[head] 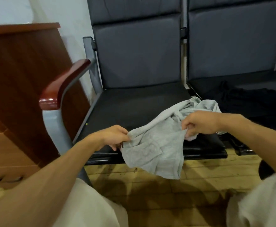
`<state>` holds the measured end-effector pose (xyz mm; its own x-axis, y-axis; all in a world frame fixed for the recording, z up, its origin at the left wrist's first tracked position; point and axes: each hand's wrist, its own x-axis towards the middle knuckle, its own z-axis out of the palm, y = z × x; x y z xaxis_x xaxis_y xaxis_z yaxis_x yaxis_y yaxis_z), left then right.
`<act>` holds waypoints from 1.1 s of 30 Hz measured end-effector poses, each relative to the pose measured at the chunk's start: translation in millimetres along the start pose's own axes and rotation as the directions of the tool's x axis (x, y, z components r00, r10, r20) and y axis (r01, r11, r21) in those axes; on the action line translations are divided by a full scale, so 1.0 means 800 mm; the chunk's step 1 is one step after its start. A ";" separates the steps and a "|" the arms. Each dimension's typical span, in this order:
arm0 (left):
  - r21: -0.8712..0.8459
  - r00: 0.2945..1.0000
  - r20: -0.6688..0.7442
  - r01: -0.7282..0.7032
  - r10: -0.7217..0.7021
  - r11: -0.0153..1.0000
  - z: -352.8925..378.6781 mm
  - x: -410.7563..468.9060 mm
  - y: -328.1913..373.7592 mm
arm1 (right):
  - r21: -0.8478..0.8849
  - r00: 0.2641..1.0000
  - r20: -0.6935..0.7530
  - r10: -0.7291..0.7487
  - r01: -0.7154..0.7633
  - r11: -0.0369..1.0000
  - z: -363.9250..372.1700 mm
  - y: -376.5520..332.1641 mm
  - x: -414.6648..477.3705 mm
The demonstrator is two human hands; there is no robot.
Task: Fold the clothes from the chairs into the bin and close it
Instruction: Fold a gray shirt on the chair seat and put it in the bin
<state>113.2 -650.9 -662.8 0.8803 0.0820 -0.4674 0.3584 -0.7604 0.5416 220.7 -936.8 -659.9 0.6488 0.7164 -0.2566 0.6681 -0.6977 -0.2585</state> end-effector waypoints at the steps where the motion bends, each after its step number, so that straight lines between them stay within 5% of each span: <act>1: 0.018 1.000 -0.002 -0.008 0.008 1.000 0.000 0.000 0.001 | 0.045 1.000 -0.005 -0.003 0.004 0.999 -0.003 -0.002 -0.006; 5: 0.057 1.000 -0.006 -0.021 0.021 0.998 0.006 0.009 0.013 | 0.155 0.997 0.065 -0.029 0.019 0.988 -0.014 -0.005 -0.030; 11: 0.026 0.998 -0.020 -0.051 0.052 0.998 0.029 0.039 0.042 | 0.044 0.947 0.305 0.105 -0.124 0.991 -0.015 0.011 -0.058; 19: 0.325 0.992 -0.109 -0.019 0.057 0.946 0.055 0.075 0.074 | -0.015 0.977 0.180 0.119 -0.118 0.993 -0.012 0.027 -0.058; 25: 0.304 0.991 -0.096 -0.059 0.093 0.951 0.050 0.082 0.075 | -0.041 0.984 0.125 0.125 -0.121 0.992 -0.014 0.033 -0.055; 29: -0.059 0.958 -0.264 -0.130 0.110 0.990 0.041 0.078 0.072 | 0.022 0.985 -0.036 0.170 -0.169 0.985 -0.015 0.040 -0.048; 33: -0.620 0.933 -0.358 -0.269 0.039 0.737 0.029 0.073 0.070 | 0.069 0.966 -0.171 0.196 -0.187 0.980 -0.014 0.039 -0.029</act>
<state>177.7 -703.4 -676.3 0.9464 0.2778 -0.1647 0.2205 -0.1833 0.9580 230.7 -975.6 -651.2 0.8198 0.5555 -0.1388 0.5085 -0.8178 -0.2694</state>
